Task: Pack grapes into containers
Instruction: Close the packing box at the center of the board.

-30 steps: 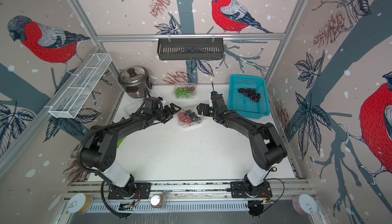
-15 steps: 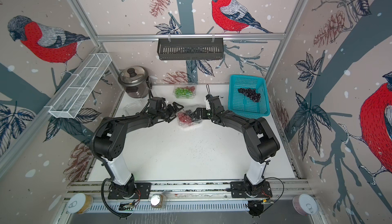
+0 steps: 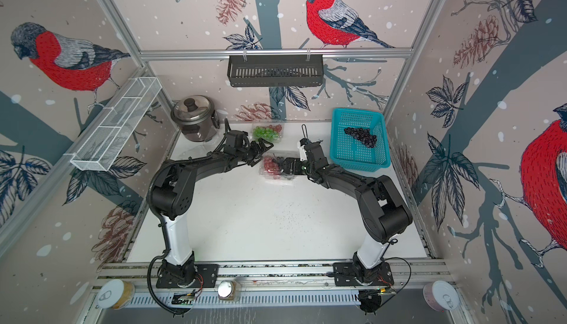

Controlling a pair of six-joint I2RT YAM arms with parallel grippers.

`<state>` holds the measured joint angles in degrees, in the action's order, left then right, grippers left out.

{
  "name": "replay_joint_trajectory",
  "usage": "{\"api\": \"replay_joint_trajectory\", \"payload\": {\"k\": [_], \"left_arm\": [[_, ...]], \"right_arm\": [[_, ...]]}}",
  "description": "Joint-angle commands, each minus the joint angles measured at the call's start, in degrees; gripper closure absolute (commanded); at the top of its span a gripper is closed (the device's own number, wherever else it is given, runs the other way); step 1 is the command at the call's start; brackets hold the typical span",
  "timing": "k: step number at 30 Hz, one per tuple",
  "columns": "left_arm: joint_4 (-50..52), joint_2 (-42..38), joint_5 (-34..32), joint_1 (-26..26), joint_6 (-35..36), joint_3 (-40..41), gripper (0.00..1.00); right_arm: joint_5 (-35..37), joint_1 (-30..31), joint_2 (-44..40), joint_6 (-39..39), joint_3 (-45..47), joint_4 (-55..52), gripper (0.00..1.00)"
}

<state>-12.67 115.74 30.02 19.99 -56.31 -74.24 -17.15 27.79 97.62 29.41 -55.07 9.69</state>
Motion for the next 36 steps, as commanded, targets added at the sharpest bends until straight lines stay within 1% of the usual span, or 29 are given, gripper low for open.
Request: {"api": "replay_joint_trajectory", "payload": {"k": [1,7,10,14,18,19,24,27,29,32,36], "left_arm": [[5.03,1.56,-0.62,0.15,4.01,-3.63,0.03],[8.16,-1.19,-3.3,-0.03,7.86,-1.29,0.03],[6.98,-4.9,-3.47,0.07,9.2,3.24,0.03],[6.73,-12.2,-5.33,-0.25,11.49,10.67,0.03],[3.88,-18.2,-4.66,-0.46,12.52,16.74,0.03],[2.81,-19.36,-4.43,-0.54,12.54,19.28,0.03],[-3.93,-22.4,-2.01,-1.22,10.66,25.73,0.03],[-8.85,-22.23,-0.59,-1.26,8.23,28.87,0.03],[-14.22,-21.21,1.16,-1.27,5.54,31.19,0.03],[-20.64,-19.66,3.12,-1.26,2.36,33.4,0.04],[-22.99,-19.76,2.08,-1.26,1.72,34.7,0.05]], "right_arm": [[-0.76,-0.8,-0.2,1.69,1.38,3.09,0.0],[0.64,-2.03,-0.61,1.84,3.03,2.87,0.01],[2.28,-1.63,-0.55,1.41,3.03,2.88,0.0],[5.48,-1.6,-0.06,0.37,2.59,1.39,0.0],[8.06,-1.57,-0.24,-0.29,2.38,0.52,0.01],[9.21,-1.56,-0.37,-0.41,2.54,0.39,0.0],[14.81,-1.68,-1.99,-1.02,3.48,-0.1,0.0],[13.51,-1.67,-0.94,-0.76,3.39,0.2,0.0],[11.42,-1.3,0.05,-0.58,3.41,1.37,0.0],[10.67,-0.56,1.47,-0.65,3.06,1.82,0.0],[7.81,-0.38,2.13,0.07,3.54,3.3,0.0]]}}
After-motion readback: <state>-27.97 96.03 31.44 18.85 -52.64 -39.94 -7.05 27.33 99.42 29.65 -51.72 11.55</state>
